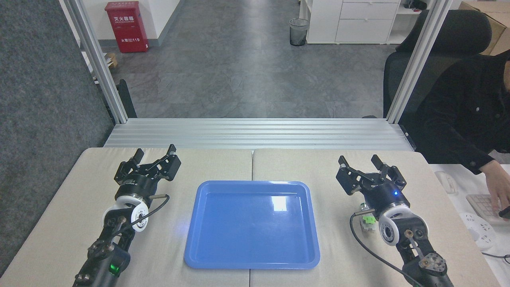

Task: Pick up switch part and place in tray
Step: 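Move the right gripper down toward the small white-green switch part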

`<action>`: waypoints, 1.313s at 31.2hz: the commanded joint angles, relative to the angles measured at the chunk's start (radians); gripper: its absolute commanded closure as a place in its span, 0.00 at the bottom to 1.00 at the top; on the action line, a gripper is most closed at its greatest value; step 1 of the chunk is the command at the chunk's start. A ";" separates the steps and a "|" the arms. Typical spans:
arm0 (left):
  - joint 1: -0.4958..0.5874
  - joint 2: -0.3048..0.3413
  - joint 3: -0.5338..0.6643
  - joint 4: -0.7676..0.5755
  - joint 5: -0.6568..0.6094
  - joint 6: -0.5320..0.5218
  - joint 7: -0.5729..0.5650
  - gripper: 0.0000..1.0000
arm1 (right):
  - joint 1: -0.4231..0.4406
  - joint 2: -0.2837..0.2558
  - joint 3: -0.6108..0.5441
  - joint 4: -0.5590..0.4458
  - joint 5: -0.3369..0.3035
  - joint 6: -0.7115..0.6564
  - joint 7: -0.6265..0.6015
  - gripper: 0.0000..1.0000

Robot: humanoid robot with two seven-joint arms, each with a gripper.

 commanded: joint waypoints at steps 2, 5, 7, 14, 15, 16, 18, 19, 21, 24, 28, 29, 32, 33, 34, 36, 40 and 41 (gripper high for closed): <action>-0.001 0.000 0.000 0.000 0.000 0.000 0.001 0.00 | 0.000 0.000 0.004 -0.005 0.002 0.000 0.000 0.00; 0.000 0.000 0.000 0.000 0.000 0.000 0.001 0.00 | -0.001 -0.002 0.004 -0.005 0.003 0.000 0.000 0.00; 0.000 0.000 0.000 0.000 0.000 0.000 0.001 0.00 | -0.003 -0.003 0.004 -0.005 0.005 0.000 0.000 0.00; -0.001 0.000 -0.001 0.000 0.000 0.000 0.001 0.00 | -0.016 -0.014 0.001 -0.005 0.014 0.000 0.000 0.00; 0.000 0.000 0.000 0.000 0.000 0.000 0.001 0.00 | -0.020 -0.014 0.001 -0.005 0.014 0.000 0.000 0.00; -0.001 0.000 0.000 0.000 0.000 0.000 0.001 0.00 | -0.021 -0.014 0.001 -0.005 0.014 0.000 0.000 0.00; 0.000 0.000 0.000 0.000 0.000 0.000 0.001 0.00 | -0.020 -0.014 0.001 -0.005 0.014 0.001 0.000 0.00; 0.000 0.000 0.000 0.000 0.000 0.000 0.001 0.00 | -0.020 -0.014 0.001 -0.005 0.014 0.001 0.000 0.00; 0.000 0.000 0.000 0.000 0.000 0.000 0.001 0.00 | -0.020 -0.016 0.000 -0.005 0.014 0.001 -0.002 0.00; 0.000 0.000 0.000 0.000 0.000 0.000 0.001 0.00 | -0.020 -0.016 -0.002 -0.005 0.014 0.001 -0.002 0.00; 0.000 0.000 0.000 0.000 0.000 0.000 0.001 0.00 | -0.018 -0.017 0.000 -0.005 0.015 0.000 -0.005 0.00; -0.001 0.000 0.000 0.000 0.000 0.000 0.001 0.00 | -0.018 -0.017 -0.002 -0.005 0.015 0.001 -0.013 0.00; 0.000 0.000 0.000 0.000 0.000 0.000 0.001 0.00 | -0.018 -0.025 -0.005 -0.003 0.018 0.001 -0.026 0.00; -0.001 0.000 0.000 0.000 0.000 0.000 0.001 0.00 | -0.020 -0.036 -0.005 -0.003 0.020 0.003 -0.026 0.00; -0.001 0.000 0.000 0.000 0.000 0.000 0.001 0.00 | -0.021 -0.048 -0.007 0.000 0.021 0.003 -0.028 0.00; -0.001 0.000 0.000 0.000 0.000 0.000 0.001 0.00 | -0.027 -0.066 -0.010 0.007 0.023 0.006 -0.030 0.00; -0.001 0.000 0.000 0.000 0.000 0.000 0.001 0.00 | -0.041 -0.074 -0.014 0.032 0.023 0.006 -0.033 0.00; 0.000 0.000 0.000 0.000 0.000 0.000 0.001 0.00 | -0.041 -0.079 -0.014 0.033 0.021 0.006 -0.036 0.00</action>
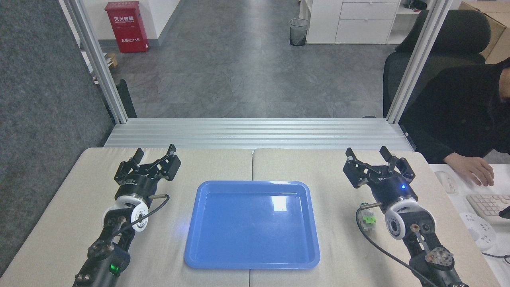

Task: Pick up switch part and place in tray
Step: 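Move the right gripper down toward the small white-green switch part, then lower the open right gripper around the switch part and close it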

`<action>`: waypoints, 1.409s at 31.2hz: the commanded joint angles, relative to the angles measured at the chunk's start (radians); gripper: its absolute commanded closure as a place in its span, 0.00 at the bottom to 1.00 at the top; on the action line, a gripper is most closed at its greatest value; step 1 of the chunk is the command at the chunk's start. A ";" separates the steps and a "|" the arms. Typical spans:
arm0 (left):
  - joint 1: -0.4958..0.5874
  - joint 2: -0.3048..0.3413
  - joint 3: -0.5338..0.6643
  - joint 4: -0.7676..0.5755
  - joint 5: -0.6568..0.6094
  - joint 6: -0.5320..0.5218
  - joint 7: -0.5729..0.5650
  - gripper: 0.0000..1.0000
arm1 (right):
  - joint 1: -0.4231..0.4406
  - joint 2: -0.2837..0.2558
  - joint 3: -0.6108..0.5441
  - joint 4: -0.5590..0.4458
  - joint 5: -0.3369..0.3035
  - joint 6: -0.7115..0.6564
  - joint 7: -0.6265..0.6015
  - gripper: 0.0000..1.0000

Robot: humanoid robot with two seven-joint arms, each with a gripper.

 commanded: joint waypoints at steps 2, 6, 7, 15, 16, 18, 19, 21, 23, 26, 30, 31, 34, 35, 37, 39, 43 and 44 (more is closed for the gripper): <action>-0.001 0.000 0.000 0.000 0.000 0.000 0.001 0.00 | -0.012 -0.061 -0.010 0.031 0.002 0.001 -0.023 0.00; 0.000 0.000 0.000 0.000 0.000 0.000 0.001 0.00 | 0.001 -0.084 -0.010 0.029 0.002 0.001 -0.034 0.00; -0.001 0.000 0.000 0.000 0.000 0.000 0.001 0.00 | 0.004 -0.085 -0.010 0.031 0.002 0.002 -0.034 0.00; -0.001 0.000 0.000 0.000 0.000 0.000 0.001 0.00 | 0.051 -0.110 -0.009 0.029 0.001 -0.001 -0.034 0.00; -0.001 0.000 0.000 0.000 0.000 0.000 0.001 0.00 | 0.057 -0.111 -0.009 0.029 0.001 -0.001 -0.034 0.00; 0.000 0.000 0.000 0.000 0.000 0.000 0.001 0.00 | 0.065 -0.111 -0.009 0.029 -0.001 -0.002 -0.034 0.00; 0.000 0.000 0.000 0.000 0.000 0.000 0.001 0.00 | 0.067 -0.110 -0.009 0.029 -0.003 -0.002 -0.034 0.00; -0.001 0.000 0.000 0.000 0.000 0.000 0.001 0.00 | 0.067 -0.108 -0.009 0.028 -0.004 -0.002 -0.034 0.00; -0.001 0.000 0.000 0.000 0.000 0.000 0.001 0.00 | 0.067 -0.105 -0.009 0.028 -0.004 -0.002 -0.034 0.00; -0.001 0.000 0.000 0.000 0.000 0.000 0.001 0.00 | 0.067 -0.099 -0.010 0.020 -0.006 -0.002 -0.034 0.00; 0.000 0.000 0.000 0.000 0.000 0.000 0.001 0.00 | 0.062 -0.096 -0.010 0.022 -0.004 -0.002 -0.034 0.00; -0.001 0.000 0.000 0.000 0.000 0.000 0.001 0.00 | 0.062 -0.096 -0.010 0.022 -0.004 -0.002 -0.034 0.00; -0.001 0.000 0.000 0.000 0.000 0.000 0.001 0.00 | 0.062 -0.093 -0.009 0.022 -0.003 0.001 -0.034 0.00; 0.000 0.000 0.000 0.000 0.000 0.000 0.001 0.00 | 0.062 -0.093 -0.009 0.022 -0.003 0.001 -0.034 0.00; 0.000 0.000 0.000 0.000 0.000 0.000 0.001 0.00 | 0.062 -0.090 -0.009 0.023 -0.003 0.001 -0.035 0.00; 0.000 0.000 0.000 0.000 0.000 0.000 0.001 0.00 | 0.062 -0.090 -0.009 0.023 -0.003 0.001 -0.035 0.00; 0.000 0.000 0.000 0.000 0.000 0.000 0.001 0.00 | 0.061 -0.090 -0.007 0.023 -0.003 0.001 -0.035 0.00; 0.000 0.000 0.000 0.000 0.000 0.000 0.001 0.00 | 0.061 -0.090 -0.006 0.023 -0.003 0.002 -0.035 0.00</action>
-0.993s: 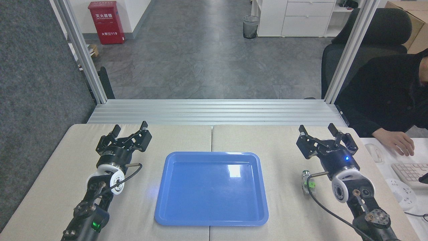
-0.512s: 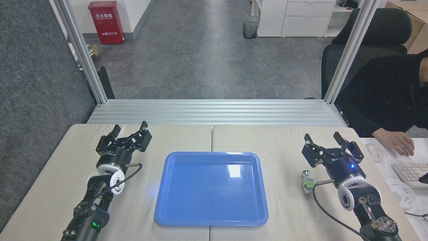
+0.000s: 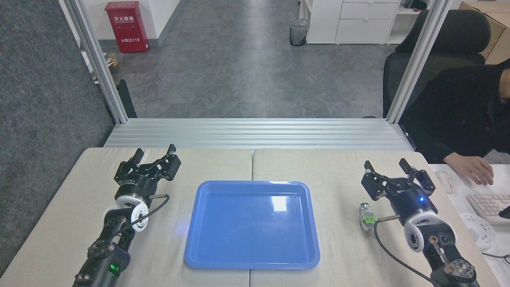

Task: Pick up switch part and place in tray
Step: 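Lower the open right gripper around the switch part and close it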

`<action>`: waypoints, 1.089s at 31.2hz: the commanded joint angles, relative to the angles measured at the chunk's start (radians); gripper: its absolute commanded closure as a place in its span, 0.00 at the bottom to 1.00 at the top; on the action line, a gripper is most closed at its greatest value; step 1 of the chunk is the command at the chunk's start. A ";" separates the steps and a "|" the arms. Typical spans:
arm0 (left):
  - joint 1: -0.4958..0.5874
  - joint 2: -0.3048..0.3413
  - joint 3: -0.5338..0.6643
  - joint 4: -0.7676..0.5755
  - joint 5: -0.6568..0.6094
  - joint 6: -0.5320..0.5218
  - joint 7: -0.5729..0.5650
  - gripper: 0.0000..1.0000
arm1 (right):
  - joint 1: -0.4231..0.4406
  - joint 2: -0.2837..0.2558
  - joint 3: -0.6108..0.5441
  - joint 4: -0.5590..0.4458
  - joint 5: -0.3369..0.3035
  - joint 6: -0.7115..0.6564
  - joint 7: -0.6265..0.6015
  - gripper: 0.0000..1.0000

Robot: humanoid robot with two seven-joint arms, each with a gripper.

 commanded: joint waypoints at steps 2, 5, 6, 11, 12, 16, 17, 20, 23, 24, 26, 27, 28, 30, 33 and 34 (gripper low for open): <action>-0.001 0.000 0.000 0.000 0.000 0.000 0.001 0.00 | -0.002 -0.002 0.003 0.001 0.002 0.002 -0.001 0.00; 0.001 0.000 0.000 0.000 0.000 0.000 0.001 0.00 | -0.002 0.011 0.003 0.001 0.002 0.005 -0.001 0.00; 0.001 0.000 0.000 0.000 0.000 0.000 0.001 0.00 | -0.003 0.019 0.003 0.001 0.002 0.004 -0.001 0.00; 0.001 0.000 0.000 0.000 0.000 0.000 0.001 0.00 | -0.005 0.025 0.001 0.001 0.002 0.005 -0.001 0.00; -0.001 0.000 0.000 0.000 0.000 0.000 0.001 0.00 | -0.005 0.025 0.001 0.001 0.002 0.004 -0.001 0.00; 0.001 0.000 0.000 0.000 0.000 0.000 0.001 0.00 | -0.003 0.025 0.001 0.001 0.002 0.004 -0.001 0.00; 0.001 0.000 -0.001 0.000 0.000 0.000 0.001 0.00 | -0.003 0.027 0.001 0.001 0.002 0.004 -0.001 0.01; -0.001 0.000 0.000 0.000 0.000 0.000 0.001 0.00 | -0.002 0.027 0.003 0.001 0.003 0.004 -0.001 0.01; -0.001 0.000 0.000 0.000 0.000 0.000 0.001 0.00 | 0.000 0.027 0.006 0.001 0.003 0.004 -0.001 0.01; -0.001 0.000 0.000 0.000 0.000 0.000 0.001 0.00 | 0.000 0.027 0.010 0.003 0.003 0.004 -0.001 0.01; 0.001 0.000 0.000 0.000 0.000 0.000 0.001 0.00 | 0.000 0.028 0.015 0.001 0.003 0.004 -0.001 0.01; -0.001 0.000 0.000 0.000 0.000 0.000 0.001 0.00 | 0.001 0.028 0.016 0.001 0.003 0.004 -0.001 0.01; 0.001 0.000 -0.001 0.000 0.000 0.000 0.001 0.00 | 0.001 0.028 0.017 0.001 0.003 0.004 -0.001 0.01; 0.001 0.000 0.000 0.000 0.000 0.000 0.001 0.00 | 0.001 0.028 0.018 0.003 0.005 0.004 -0.001 0.01; 0.001 0.000 0.000 0.000 0.000 0.000 0.001 0.00 | 0.004 0.030 0.027 0.004 0.006 0.004 0.001 0.01; 0.001 0.000 0.000 0.000 0.000 0.000 0.001 0.00 | 0.011 0.031 0.038 0.007 0.006 0.005 0.001 0.01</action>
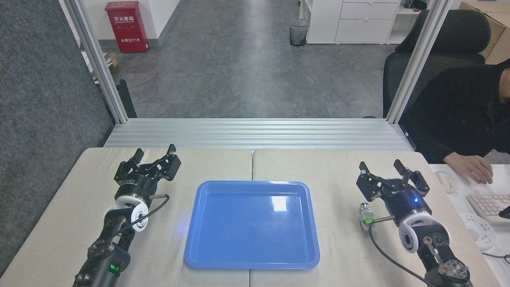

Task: Pick up switch part and place in tray
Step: 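Lower the open right gripper around the switch part and close it, then lift the switch part with the right gripper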

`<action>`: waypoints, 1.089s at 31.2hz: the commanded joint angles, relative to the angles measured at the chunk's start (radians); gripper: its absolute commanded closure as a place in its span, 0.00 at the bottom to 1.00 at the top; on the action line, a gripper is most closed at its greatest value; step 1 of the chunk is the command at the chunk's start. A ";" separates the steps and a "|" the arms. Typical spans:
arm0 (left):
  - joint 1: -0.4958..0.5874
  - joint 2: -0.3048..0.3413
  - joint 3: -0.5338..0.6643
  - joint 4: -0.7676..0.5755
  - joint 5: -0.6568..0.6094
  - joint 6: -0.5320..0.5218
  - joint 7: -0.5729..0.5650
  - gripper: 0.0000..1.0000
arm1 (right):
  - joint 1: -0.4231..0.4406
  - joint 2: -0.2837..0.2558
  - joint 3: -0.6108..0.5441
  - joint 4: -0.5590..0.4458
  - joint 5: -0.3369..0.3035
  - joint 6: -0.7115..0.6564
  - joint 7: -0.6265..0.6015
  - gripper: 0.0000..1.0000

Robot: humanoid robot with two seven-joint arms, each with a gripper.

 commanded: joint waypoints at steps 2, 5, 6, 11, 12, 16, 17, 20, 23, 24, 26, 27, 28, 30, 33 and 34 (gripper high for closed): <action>0.001 0.000 0.000 0.000 0.000 0.000 0.001 0.00 | 0.027 0.010 0.045 0.012 0.006 0.003 0.001 0.01; 0.001 0.000 0.000 0.000 0.000 0.000 0.001 0.00 | 0.063 0.020 0.062 0.026 0.013 0.006 0.000 0.01; 0.001 0.000 0.000 0.000 0.000 0.000 0.001 0.00 | 0.072 0.023 0.068 0.027 0.016 0.015 0.000 0.02; 0.001 0.000 0.000 0.000 0.000 0.000 0.001 0.00 | 0.101 0.045 0.084 0.081 0.044 0.053 0.000 0.03; -0.001 0.000 0.000 0.000 0.000 0.000 0.001 0.00 | 0.099 0.046 0.087 0.095 0.045 0.053 0.000 0.03; 0.001 0.000 0.000 0.000 0.000 0.000 0.001 0.00 | 0.093 0.053 0.104 0.150 0.045 0.055 0.000 0.04; 0.001 0.000 0.000 0.000 0.000 0.000 0.001 0.00 | 0.093 0.057 0.104 0.164 0.045 0.055 0.000 0.04; 0.001 0.000 0.000 0.000 0.000 0.000 0.001 0.00 | 0.092 0.072 0.105 0.207 0.045 0.062 0.000 0.04; 0.001 0.000 0.000 0.000 0.000 0.000 0.001 0.00 | 0.092 0.083 0.108 0.237 0.045 0.075 0.000 0.04; 0.001 0.000 0.000 0.000 0.000 0.000 0.001 0.00 | 0.092 0.085 0.111 0.245 0.045 0.076 0.000 0.04; -0.001 0.000 0.000 0.000 0.000 0.000 0.001 0.00 | 0.092 0.095 0.112 0.259 0.045 0.076 0.000 0.05; -0.001 0.000 0.000 0.000 0.000 0.000 0.001 0.00 | 0.092 0.097 0.112 0.265 0.045 0.076 0.000 0.05; -0.001 0.000 0.000 0.000 0.000 0.000 0.001 0.00 | 0.092 0.097 0.112 0.271 0.045 0.076 0.000 0.06; -0.001 0.000 0.000 0.000 0.000 0.000 0.001 0.00 | 0.090 0.099 0.110 0.285 0.045 0.078 0.000 0.08; 0.001 0.000 -0.001 0.000 0.000 0.000 0.001 0.00 | 0.089 0.099 0.108 0.302 0.045 0.078 0.000 0.13; 0.001 0.000 0.000 0.000 0.000 0.000 0.001 0.00 | 0.089 0.099 0.108 0.303 0.045 0.078 0.000 0.15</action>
